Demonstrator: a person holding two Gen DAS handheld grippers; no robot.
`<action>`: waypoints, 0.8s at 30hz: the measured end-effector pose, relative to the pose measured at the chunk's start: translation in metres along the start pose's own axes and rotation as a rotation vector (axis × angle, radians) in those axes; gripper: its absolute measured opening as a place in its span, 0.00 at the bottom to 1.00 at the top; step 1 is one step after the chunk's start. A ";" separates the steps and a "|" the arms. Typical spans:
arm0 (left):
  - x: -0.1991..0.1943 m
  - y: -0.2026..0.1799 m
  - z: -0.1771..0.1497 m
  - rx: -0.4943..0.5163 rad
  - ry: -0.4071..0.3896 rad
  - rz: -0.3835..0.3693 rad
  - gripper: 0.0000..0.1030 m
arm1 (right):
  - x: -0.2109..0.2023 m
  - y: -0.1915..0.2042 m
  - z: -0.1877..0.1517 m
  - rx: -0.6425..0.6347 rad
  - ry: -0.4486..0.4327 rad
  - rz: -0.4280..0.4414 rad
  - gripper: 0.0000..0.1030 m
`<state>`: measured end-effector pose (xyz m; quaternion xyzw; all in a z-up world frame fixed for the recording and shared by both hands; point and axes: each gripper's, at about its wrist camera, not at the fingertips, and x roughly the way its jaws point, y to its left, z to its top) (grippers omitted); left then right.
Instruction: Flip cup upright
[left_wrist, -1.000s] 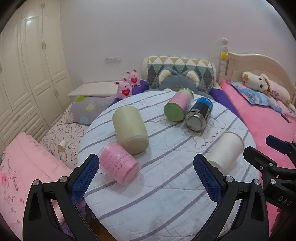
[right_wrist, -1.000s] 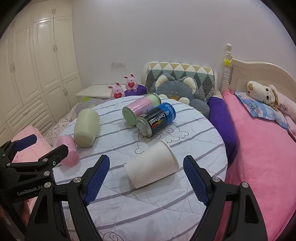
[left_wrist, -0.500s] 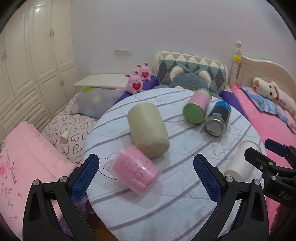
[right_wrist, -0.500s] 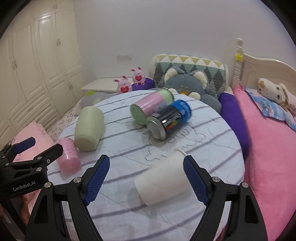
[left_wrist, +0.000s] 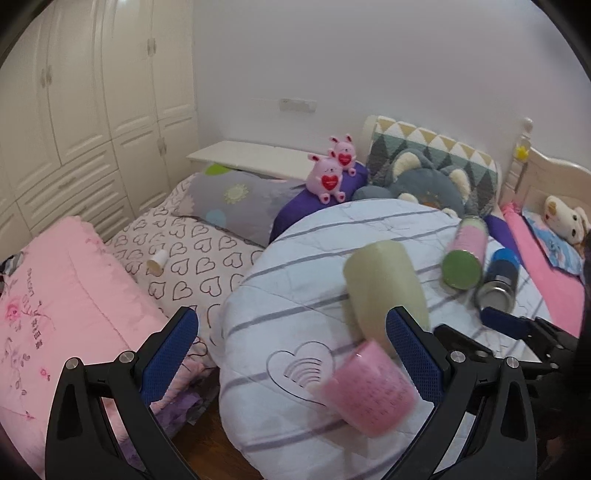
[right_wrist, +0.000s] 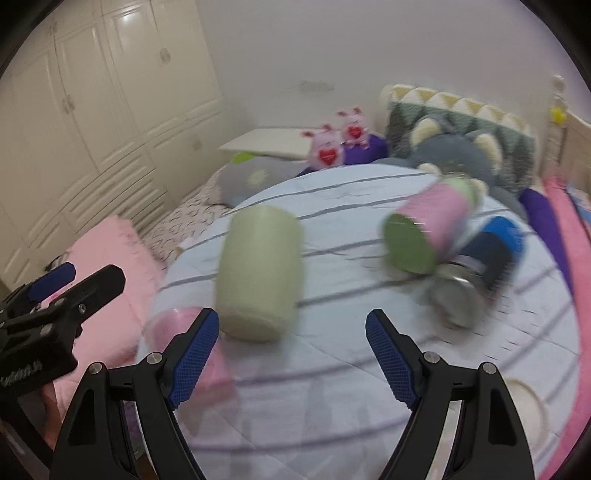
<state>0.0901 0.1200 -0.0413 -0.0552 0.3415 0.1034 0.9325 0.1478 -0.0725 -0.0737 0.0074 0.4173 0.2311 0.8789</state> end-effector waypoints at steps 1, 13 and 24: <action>0.002 0.003 -0.001 -0.006 0.000 0.001 1.00 | 0.007 0.004 0.002 0.000 0.010 0.013 0.81; 0.025 0.010 0.004 -0.013 0.043 -0.023 1.00 | 0.050 0.010 0.013 0.037 0.085 0.041 0.81; 0.040 0.002 0.005 -0.038 0.086 -0.053 1.00 | 0.072 -0.001 0.012 0.133 0.153 0.201 0.80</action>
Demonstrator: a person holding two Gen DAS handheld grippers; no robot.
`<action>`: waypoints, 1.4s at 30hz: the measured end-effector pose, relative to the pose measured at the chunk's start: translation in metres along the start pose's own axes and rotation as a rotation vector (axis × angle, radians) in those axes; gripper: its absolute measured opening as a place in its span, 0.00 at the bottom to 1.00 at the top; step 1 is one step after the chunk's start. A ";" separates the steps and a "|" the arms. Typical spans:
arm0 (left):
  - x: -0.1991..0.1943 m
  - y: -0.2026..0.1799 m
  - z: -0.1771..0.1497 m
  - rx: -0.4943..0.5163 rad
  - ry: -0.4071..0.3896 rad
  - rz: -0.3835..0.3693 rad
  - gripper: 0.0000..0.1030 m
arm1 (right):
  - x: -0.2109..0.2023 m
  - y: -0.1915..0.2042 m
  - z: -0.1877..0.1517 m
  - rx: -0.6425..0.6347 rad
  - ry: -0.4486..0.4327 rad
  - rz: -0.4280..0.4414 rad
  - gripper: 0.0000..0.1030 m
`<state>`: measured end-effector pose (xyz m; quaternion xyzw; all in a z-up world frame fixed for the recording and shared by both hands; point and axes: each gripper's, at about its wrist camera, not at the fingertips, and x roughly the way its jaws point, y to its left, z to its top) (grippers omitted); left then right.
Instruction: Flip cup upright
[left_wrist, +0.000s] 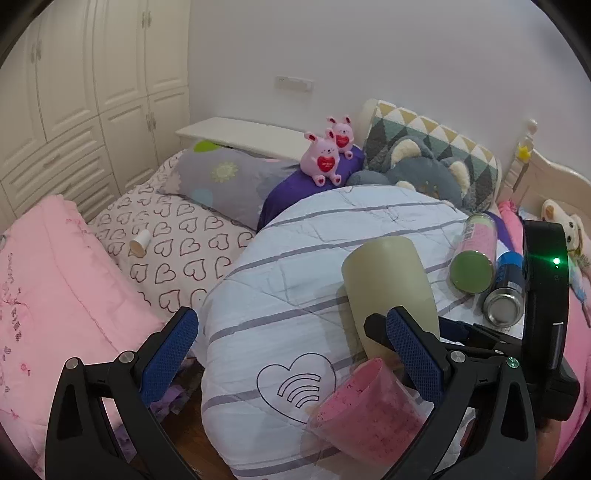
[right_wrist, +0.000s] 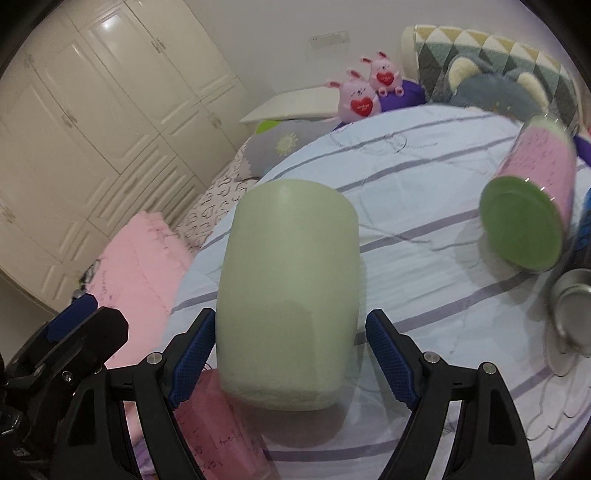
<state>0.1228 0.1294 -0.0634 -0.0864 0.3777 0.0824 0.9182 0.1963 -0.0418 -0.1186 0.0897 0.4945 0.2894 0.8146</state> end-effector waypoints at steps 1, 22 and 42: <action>0.001 -0.001 0.000 0.001 0.000 0.001 1.00 | 0.002 -0.001 0.000 0.006 0.006 0.019 0.80; -0.018 -0.062 -0.016 0.084 0.034 -0.100 1.00 | -0.065 -0.038 -0.046 0.068 -0.024 -0.177 0.75; -0.069 -0.110 -0.023 0.107 -0.043 -0.093 1.00 | -0.160 -0.034 -0.061 -0.091 -0.251 -0.444 0.78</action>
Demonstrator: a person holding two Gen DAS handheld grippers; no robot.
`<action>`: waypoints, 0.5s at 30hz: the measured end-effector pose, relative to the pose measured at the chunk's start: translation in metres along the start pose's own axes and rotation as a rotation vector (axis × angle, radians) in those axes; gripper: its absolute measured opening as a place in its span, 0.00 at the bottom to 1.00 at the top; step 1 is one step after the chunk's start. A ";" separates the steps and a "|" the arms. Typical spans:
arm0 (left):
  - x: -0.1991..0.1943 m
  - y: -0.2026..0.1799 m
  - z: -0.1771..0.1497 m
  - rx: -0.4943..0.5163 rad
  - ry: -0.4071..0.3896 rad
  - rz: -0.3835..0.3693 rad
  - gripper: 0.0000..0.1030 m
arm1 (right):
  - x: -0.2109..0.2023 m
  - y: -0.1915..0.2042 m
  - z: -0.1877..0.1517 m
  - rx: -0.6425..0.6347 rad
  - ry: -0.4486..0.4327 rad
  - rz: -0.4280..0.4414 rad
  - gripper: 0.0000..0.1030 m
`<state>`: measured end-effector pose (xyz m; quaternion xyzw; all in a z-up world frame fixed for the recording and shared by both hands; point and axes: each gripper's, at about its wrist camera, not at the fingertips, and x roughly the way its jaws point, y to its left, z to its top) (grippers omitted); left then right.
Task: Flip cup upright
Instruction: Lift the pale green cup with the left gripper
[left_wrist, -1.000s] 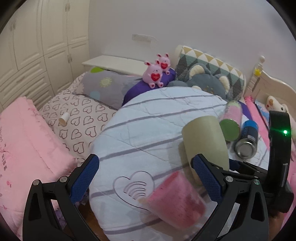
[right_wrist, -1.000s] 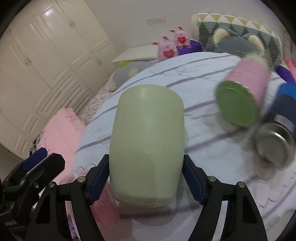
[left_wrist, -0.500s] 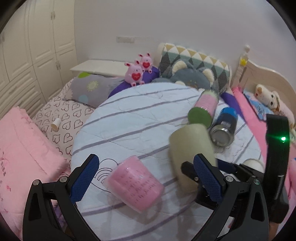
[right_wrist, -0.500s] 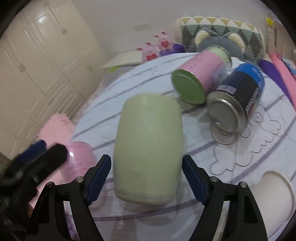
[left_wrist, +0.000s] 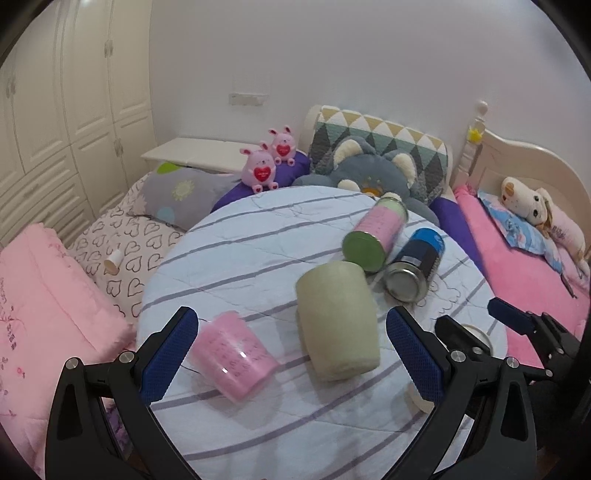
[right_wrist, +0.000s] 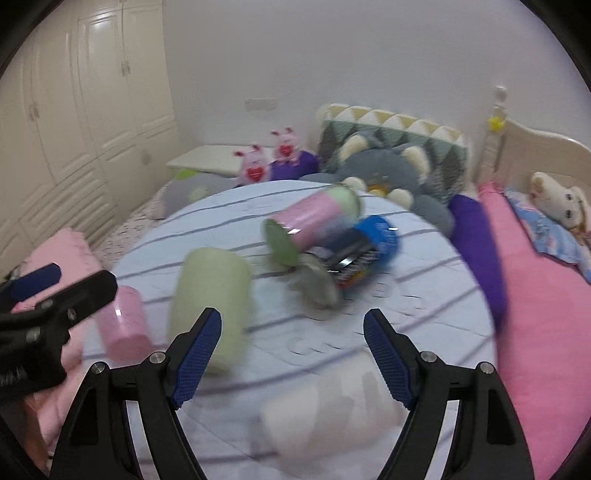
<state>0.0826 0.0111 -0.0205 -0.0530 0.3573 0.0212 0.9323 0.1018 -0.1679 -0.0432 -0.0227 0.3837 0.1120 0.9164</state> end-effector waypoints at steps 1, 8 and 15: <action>-0.001 -0.002 -0.001 0.003 0.001 0.002 1.00 | -0.002 -0.004 -0.002 0.003 -0.002 -0.003 0.78; 0.002 -0.028 -0.006 0.054 -0.008 0.062 1.00 | -0.013 -0.029 -0.017 0.037 -0.016 -0.012 0.78; 0.006 -0.042 -0.009 0.078 -0.023 0.126 1.00 | -0.015 -0.046 -0.021 0.033 -0.032 0.001 0.78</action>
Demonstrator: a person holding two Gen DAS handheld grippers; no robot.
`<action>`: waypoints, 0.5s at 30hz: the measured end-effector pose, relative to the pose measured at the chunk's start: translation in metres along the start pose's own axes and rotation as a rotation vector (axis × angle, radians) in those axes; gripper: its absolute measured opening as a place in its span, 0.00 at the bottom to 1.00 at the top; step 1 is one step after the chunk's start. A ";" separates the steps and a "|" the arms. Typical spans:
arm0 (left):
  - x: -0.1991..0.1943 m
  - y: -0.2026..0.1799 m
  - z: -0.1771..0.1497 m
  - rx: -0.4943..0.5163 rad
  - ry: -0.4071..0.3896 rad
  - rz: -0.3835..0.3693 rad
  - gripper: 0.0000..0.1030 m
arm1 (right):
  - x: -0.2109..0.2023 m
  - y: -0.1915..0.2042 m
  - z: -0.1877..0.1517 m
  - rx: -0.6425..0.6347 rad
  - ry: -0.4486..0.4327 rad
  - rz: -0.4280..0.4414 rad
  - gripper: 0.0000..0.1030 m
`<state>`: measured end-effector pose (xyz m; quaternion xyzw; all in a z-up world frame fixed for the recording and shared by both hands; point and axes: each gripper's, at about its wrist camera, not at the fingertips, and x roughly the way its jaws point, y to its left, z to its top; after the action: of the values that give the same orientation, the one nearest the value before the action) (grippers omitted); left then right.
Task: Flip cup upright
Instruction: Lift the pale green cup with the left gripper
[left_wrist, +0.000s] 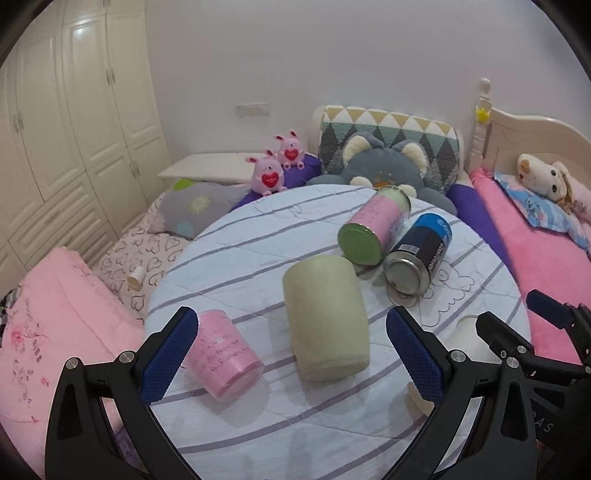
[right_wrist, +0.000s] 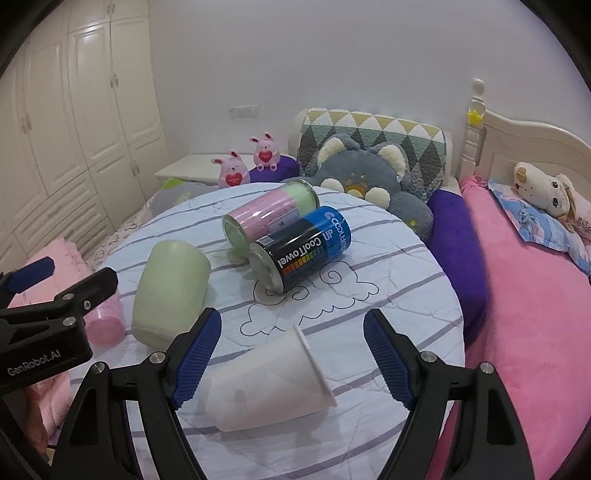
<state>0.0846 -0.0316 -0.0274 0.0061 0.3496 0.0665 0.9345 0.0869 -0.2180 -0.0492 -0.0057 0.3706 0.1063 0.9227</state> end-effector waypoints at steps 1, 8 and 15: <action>0.000 -0.002 -0.001 -0.002 -0.001 0.002 1.00 | 0.001 -0.002 0.000 0.003 0.000 0.005 0.79; 0.008 -0.015 -0.003 0.000 0.011 0.017 1.00 | 0.003 -0.006 -0.002 -0.024 -0.013 0.030 0.79; 0.019 -0.027 -0.003 0.013 0.043 0.011 1.00 | 0.008 -0.014 -0.003 -0.024 -0.004 0.042 0.79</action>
<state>0.0999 -0.0558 -0.0441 0.0128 0.3698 0.0692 0.9264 0.0932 -0.2303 -0.0576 -0.0087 0.3675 0.1301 0.9209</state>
